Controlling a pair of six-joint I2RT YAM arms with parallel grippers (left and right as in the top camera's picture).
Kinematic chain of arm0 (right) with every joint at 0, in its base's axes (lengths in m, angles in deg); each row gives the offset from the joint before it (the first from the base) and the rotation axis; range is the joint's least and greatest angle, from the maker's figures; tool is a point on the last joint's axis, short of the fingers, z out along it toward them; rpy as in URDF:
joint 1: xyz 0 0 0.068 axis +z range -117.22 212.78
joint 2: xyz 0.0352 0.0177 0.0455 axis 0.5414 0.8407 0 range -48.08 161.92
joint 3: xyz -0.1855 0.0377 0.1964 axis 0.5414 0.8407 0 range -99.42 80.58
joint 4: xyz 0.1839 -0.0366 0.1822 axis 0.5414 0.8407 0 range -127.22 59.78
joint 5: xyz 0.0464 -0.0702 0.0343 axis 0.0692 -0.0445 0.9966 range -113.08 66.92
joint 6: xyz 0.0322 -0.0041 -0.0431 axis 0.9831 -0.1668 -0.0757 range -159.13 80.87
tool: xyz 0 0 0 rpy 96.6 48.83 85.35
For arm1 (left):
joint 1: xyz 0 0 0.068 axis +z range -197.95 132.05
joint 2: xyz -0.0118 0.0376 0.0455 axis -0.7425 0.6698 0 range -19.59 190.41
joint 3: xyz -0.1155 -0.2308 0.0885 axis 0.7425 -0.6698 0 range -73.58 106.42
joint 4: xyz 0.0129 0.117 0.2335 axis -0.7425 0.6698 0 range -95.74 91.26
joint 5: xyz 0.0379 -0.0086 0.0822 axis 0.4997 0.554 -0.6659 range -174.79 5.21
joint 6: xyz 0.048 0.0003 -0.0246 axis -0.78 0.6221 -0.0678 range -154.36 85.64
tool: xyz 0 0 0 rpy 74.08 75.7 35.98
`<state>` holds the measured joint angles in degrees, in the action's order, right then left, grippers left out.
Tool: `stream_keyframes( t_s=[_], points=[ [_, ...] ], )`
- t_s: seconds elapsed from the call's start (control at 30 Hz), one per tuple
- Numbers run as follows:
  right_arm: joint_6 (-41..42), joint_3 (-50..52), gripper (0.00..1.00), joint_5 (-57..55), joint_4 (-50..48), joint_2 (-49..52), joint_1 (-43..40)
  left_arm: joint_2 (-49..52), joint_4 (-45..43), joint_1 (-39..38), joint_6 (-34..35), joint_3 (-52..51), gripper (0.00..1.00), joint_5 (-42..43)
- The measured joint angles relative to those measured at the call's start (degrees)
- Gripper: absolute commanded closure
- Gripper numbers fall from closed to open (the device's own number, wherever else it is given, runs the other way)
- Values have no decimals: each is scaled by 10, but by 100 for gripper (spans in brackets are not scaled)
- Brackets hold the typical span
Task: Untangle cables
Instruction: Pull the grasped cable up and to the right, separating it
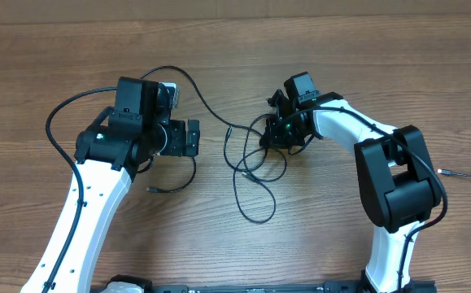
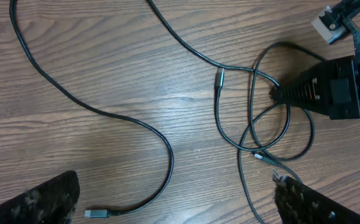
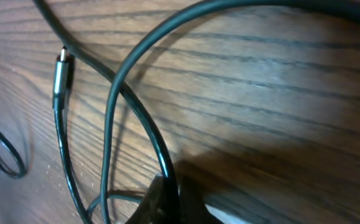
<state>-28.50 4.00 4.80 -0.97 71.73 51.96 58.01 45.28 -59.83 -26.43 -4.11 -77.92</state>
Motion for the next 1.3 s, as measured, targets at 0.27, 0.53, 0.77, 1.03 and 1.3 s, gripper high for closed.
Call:
stream_keyframes(
  t_s=[0.27, 0.53, 0.77, 1.03, 1.3],
  points=[
    [-1, -75, 96, -8, 176, 3, -54, 0, 0, 0, 0, 0, 0, 0],
    [0, -394, 96, -80, 380, -99, -121, 0, 0, 0, 0, 0, 0, 0],
    [21, -694, 96, -92, 418, -186, -112, 0, 0, 0, 0, 0, 0, 0],
    [28, -777, 96, -106, 429, -193, -112, 0, 0, 0, 0, 0, 0, 0],
    [28, -779, 96, -231, 458, -193, -111, 0, 0, 0, 0, 0, 0, 0]
  ],
)
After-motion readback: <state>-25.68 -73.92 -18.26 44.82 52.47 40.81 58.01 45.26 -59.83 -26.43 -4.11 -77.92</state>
